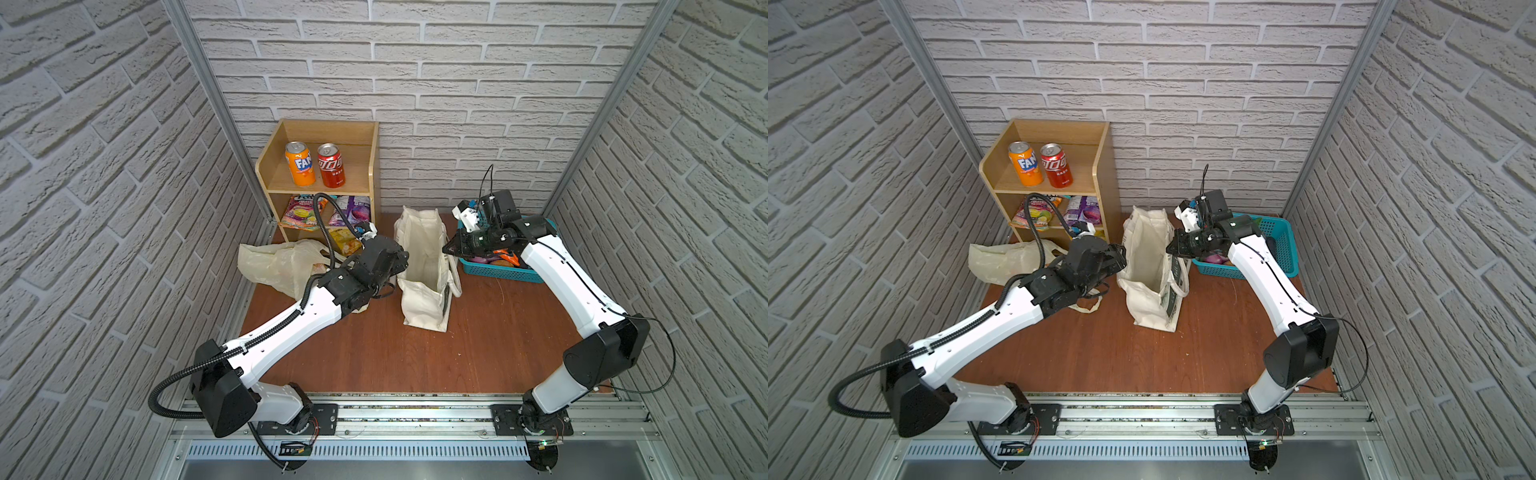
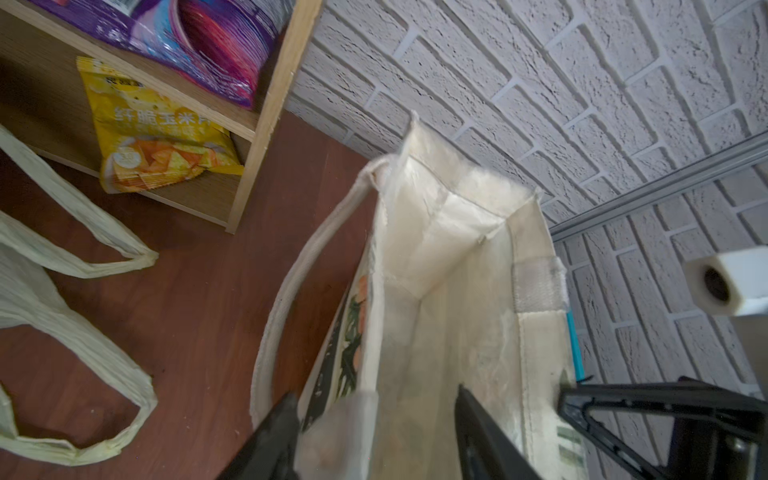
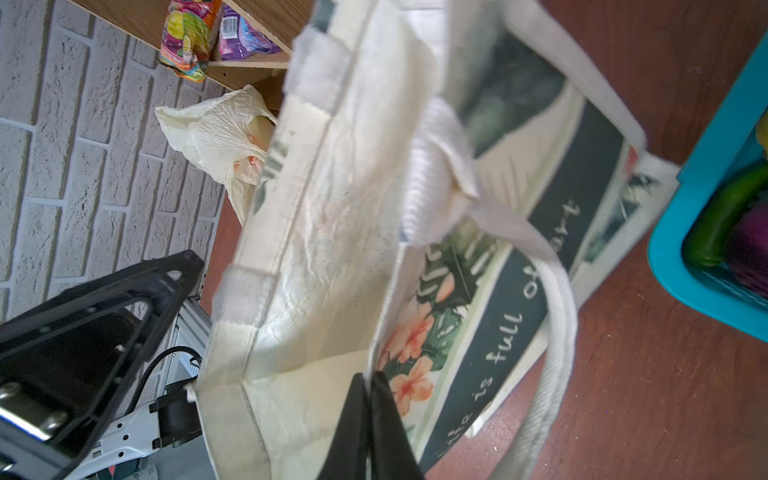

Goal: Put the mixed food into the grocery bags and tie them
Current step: 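Grasp the tote's top edges with both grippers and pull it open upright, then reach the left gripper to the Fanta can while the right holds the tote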

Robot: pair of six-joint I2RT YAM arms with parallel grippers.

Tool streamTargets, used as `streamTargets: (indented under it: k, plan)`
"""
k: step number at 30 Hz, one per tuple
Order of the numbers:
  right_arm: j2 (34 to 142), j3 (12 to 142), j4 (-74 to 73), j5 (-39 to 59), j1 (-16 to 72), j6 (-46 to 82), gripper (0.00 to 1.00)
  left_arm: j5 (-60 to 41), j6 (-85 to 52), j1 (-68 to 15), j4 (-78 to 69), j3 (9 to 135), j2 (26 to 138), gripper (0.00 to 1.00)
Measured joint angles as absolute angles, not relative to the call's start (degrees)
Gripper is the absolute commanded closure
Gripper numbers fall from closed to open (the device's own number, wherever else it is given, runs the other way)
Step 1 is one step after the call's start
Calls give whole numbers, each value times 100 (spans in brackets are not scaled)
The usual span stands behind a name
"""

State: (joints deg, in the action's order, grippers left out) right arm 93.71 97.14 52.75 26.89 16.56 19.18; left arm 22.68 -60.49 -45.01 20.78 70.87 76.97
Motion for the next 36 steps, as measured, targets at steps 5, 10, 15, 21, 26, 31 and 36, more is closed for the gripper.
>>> streamTargets:
  k: [5, 10, 15, 21, 26, 31, 36]
  plan:
    - [9380, 9607, 5207, 2775, 1592, 1852, 89, 2344, -5621, -4209, 2453, 7087, 7262, 22]
    - [9271, 9303, 5017, 2842, 1555, 1848, 85, 2471, -5116, -3850, 2847, 7312, 6923, 17]
    - [8941, 8884, 4984, 2832, 1500, 1835, 49, 2530, -4578, -3245, 3140, 7905, 6928, 13]
    - [8589, 8831, 5061, 2735, 1455, 1776, 32, 2241, -3953, -2176, 3264, 8578, 7098, 7]
    - [8355, 8862, 5183, 2574, 1417, 1741, 27, 1590, -3483, -1299, 3433, 9566, 7666, 4]
    - [8226, 8884, 5212, 2451, 1361, 1761, 24, 812, -3046, -875, 3686, 10951, 8532, 4]
    - [8097, 8882, 5207, 2375, 1317, 1852, 23, 244, -2703, -801, 3907, 11904, 9216, 5]
